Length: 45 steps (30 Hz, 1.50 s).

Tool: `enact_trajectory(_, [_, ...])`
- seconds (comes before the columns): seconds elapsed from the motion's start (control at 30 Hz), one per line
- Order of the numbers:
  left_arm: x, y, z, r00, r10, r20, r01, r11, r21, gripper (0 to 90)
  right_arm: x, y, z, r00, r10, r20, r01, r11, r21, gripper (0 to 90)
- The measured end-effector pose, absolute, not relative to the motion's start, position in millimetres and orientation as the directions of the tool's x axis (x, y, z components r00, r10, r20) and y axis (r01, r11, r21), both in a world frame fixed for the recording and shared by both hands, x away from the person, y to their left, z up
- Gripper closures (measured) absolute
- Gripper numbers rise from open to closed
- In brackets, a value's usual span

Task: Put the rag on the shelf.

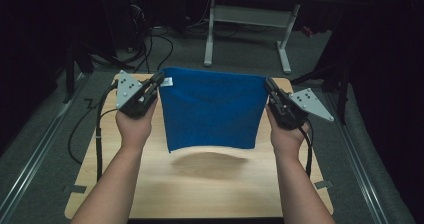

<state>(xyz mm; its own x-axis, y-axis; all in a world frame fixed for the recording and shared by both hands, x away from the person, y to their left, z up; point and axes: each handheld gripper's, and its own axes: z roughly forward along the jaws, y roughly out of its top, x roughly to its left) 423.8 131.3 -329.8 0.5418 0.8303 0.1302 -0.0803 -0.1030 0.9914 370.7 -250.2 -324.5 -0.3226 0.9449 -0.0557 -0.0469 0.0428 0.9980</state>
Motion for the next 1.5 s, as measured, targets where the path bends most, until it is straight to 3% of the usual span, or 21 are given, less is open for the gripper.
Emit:
enact_trajectory(0.8, [515,123,-321,0.499,0.846,0.185,-0.006,-0.210,0.978,89.2,474,-243,-316,-0.277,0.956,-0.103,0.032,0.116,0.993,87.9])
enact_trajectory(1.0, [532,121,-341,0.509,0.842,0.178,0.071,-0.247,0.967,89.1,492,-242,-332,-0.276,0.953,-0.126,0.094,0.157,0.983,87.9])
enact_trajectory(1.27, [544,124,-382,0.534,0.839,0.104,0.181,-0.234,0.955,89.0,505,-242,-358,-0.299,0.948,-0.112,0.184,0.173,0.968,87.8])
enact_trajectory(1.5, [545,125,-400,0.557,0.825,0.096,0.224,-0.261,0.939,89.0,507,-241,-380,-0.313,0.940,-0.139,0.222,0.215,0.951,87.8])
